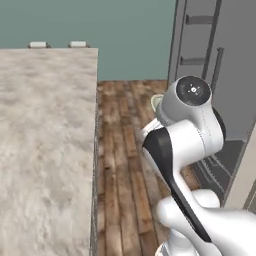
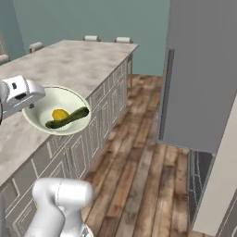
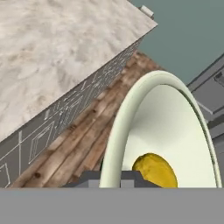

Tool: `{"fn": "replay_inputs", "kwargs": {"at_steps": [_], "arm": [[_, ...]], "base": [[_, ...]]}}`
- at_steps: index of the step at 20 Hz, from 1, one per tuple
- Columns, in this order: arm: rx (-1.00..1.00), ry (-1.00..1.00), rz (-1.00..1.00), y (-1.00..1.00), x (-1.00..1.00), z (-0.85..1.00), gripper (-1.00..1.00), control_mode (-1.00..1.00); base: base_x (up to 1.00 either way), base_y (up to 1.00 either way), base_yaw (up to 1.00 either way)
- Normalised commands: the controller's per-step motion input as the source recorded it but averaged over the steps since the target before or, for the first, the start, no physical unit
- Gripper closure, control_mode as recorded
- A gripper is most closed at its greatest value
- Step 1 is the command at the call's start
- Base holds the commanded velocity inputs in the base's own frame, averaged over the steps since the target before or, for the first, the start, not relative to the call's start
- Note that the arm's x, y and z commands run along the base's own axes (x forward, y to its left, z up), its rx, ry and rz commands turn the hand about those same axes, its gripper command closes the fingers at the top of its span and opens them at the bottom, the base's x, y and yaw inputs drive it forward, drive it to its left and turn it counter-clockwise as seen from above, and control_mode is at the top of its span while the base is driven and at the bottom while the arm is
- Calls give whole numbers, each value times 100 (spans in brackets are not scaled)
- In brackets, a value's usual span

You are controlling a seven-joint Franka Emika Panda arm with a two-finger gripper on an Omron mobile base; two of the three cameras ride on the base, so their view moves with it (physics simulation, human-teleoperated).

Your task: Place the bowl with the squash and lemon on the top shelf of the fridge. Place the bowl with the steak and chicken drumstick on the second highest shelf of the fridge.

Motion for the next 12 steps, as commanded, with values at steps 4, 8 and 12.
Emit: {"fn": "replay_inputs", "kwargs": {"at_steps": [4, 8, 12], "arm": [[0, 0, 0, 0, 0, 0, 100, 100], [0, 0, 0, 0, 0, 0, 100, 100], [0, 0, 0, 0, 0, 0, 100, 100]], "base": [[100, 3, 5], [100, 0, -6], [100, 0, -4]]}}
